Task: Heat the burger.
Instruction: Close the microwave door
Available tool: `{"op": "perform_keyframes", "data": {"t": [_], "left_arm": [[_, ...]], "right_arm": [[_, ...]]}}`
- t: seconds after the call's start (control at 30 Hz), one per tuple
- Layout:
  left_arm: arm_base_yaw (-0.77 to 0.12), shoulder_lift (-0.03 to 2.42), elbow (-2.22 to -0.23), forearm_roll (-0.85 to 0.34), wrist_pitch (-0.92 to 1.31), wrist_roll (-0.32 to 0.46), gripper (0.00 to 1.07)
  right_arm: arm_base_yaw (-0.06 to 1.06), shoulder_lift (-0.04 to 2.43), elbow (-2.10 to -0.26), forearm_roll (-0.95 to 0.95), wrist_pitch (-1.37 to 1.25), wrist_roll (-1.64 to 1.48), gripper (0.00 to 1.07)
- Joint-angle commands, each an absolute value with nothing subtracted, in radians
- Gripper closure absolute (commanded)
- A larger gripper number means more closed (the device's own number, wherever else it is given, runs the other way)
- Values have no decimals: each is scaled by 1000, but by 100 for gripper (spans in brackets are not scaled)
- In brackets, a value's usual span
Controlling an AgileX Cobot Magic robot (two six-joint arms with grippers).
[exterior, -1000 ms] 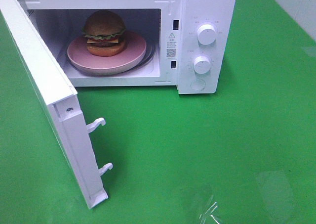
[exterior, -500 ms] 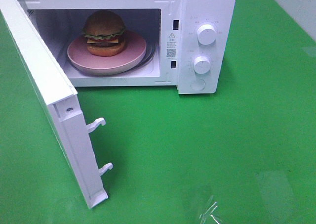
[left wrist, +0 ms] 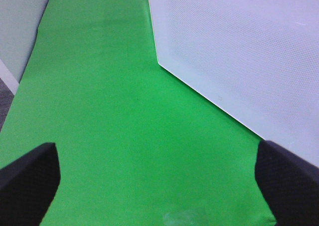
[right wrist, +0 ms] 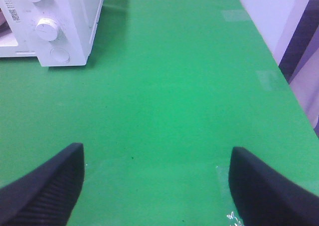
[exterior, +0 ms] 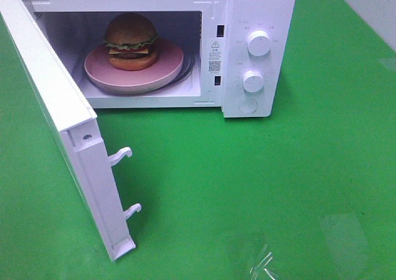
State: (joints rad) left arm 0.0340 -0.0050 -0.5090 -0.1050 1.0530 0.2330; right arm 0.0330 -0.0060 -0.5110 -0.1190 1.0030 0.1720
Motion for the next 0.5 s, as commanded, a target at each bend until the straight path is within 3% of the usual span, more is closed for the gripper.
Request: {"op": "perform_keyframes", "data": {"t": [0.03, 0.5], "left_arm": [[37, -23, -506, -108, 1047, 228, 7], [37, -23, -506, -88, 1047, 224, 7]], "right_arm": [[26, -30, -507, -121, 1003, 162, 32], [26, -30, -507, -121, 1003, 162, 32]]}}
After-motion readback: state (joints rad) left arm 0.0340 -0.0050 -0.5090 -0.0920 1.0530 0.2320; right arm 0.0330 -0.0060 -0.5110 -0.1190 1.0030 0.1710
